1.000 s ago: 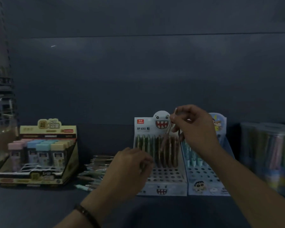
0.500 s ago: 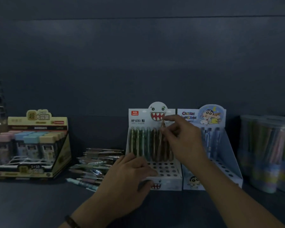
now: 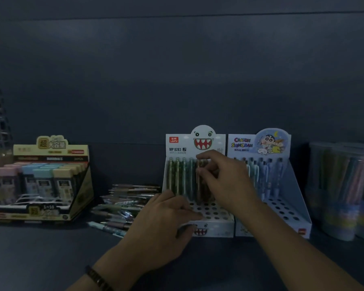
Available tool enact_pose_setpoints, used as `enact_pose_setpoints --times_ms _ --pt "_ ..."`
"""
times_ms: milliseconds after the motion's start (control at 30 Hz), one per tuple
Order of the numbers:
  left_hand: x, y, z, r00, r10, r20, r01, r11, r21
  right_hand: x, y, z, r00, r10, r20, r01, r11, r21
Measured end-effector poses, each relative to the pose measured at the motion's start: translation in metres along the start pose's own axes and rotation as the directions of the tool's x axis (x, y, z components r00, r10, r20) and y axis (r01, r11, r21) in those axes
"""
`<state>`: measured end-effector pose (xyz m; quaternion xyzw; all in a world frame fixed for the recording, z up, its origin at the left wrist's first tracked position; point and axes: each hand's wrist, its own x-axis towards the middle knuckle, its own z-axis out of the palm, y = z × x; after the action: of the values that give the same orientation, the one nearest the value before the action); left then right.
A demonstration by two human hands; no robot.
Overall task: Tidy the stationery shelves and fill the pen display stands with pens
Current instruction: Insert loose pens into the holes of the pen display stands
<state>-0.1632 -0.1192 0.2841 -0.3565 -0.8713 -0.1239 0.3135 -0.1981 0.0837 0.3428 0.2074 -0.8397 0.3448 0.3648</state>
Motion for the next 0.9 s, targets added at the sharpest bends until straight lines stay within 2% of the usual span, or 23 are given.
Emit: enact_pose_setpoints --times_ms 133,500,667,767,900 --pt "-0.001 -0.001 0.000 1.000 0.003 0.002 -0.003 1.000 -0.002 0.000 0.000 -0.002 1.000 -0.005 0.024 0.007 0.997 -0.072" --pt "-0.003 -0.004 0.000 1.000 0.020 -0.005 -0.020 1.000 -0.004 -0.002 0.001 -0.007 0.988 0.111 0.112 -0.096 0.987 -0.127" --pt "-0.001 -0.009 -0.005 1.000 0.018 0.000 -0.018 0.998 -0.057 -0.006 -0.004 -0.006 0.994 0.081 0.079 -0.065 0.981 -0.183" --pt "0.000 -0.021 -0.021 0.997 -0.048 -0.055 0.039 0.988 -0.149 -0.009 -0.016 0.001 0.998 0.045 0.037 -0.040 0.990 -0.137" --pt "-0.012 -0.067 -0.056 0.990 -0.089 -0.110 0.079 0.993 -0.093 -0.014 -0.042 0.019 0.994 -0.037 0.098 0.045 0.996 -0.079"
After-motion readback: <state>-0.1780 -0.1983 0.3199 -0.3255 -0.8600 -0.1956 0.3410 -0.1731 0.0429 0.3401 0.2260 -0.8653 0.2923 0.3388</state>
